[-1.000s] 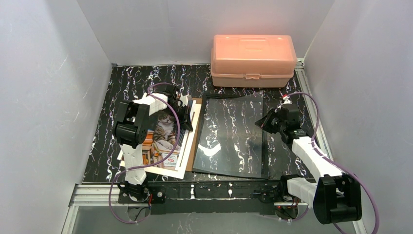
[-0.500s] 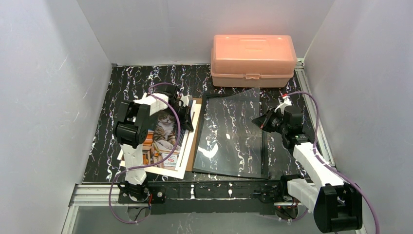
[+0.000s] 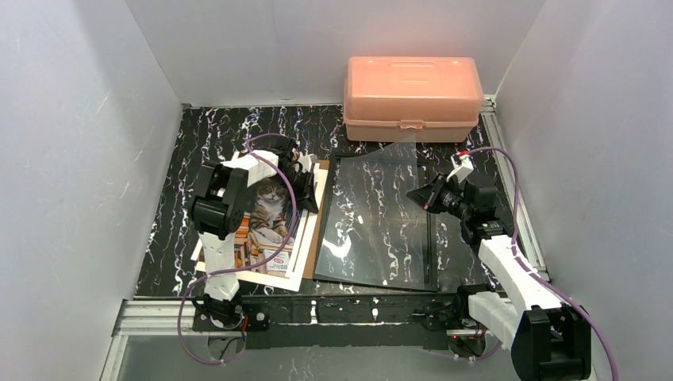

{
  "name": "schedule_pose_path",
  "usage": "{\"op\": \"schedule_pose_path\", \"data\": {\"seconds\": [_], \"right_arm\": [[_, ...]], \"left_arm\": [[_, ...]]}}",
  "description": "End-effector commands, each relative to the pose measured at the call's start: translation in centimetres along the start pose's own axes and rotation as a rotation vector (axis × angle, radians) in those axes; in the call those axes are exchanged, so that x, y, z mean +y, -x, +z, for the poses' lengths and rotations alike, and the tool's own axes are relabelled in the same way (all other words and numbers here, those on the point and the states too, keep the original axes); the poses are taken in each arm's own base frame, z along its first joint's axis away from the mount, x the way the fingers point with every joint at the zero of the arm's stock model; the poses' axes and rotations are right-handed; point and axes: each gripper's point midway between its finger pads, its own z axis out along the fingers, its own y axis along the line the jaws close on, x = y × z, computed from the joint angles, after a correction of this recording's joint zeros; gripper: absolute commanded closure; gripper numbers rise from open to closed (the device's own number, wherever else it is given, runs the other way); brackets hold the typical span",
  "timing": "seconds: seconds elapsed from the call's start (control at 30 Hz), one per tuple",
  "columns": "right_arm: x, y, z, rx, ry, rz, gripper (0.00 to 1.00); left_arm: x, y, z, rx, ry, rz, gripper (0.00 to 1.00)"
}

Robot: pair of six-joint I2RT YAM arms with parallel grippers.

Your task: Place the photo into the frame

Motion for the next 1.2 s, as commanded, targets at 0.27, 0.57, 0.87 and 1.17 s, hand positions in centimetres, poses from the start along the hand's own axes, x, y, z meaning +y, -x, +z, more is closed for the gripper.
{"op": "schedule_pose_path", "data": {"seconds": [0.27, 0.57, 0.87, 1.17], "right_arm": [[2.7, 0.5, -0.7, -0.021, 0.136, -0.051, 0.99], [2.7, 0.5, -0.5, -0.037, 0.150, -0.038, 0.99], [3.5, 2.0, 0.4, -0.062, 0.187, -0.045, 0.99], [5.6, 3.1, -0.2, -0.087, 0.281, -0.078, 0.99]], "left_arm": [[-0.3, 0.2, 0.4, 0.021, 0.005, 0.001, 1.00], [-0.4, 0.0, 0.5, 0.027, 0.008, 0.002, 1.00], [-0.3, 0.0, 0.6, 0.027, 0.009, 0.005, 1.00], [-0.2, -0.1, 0.8, 0.032, 0.010, 0.004, 1.00]]}}
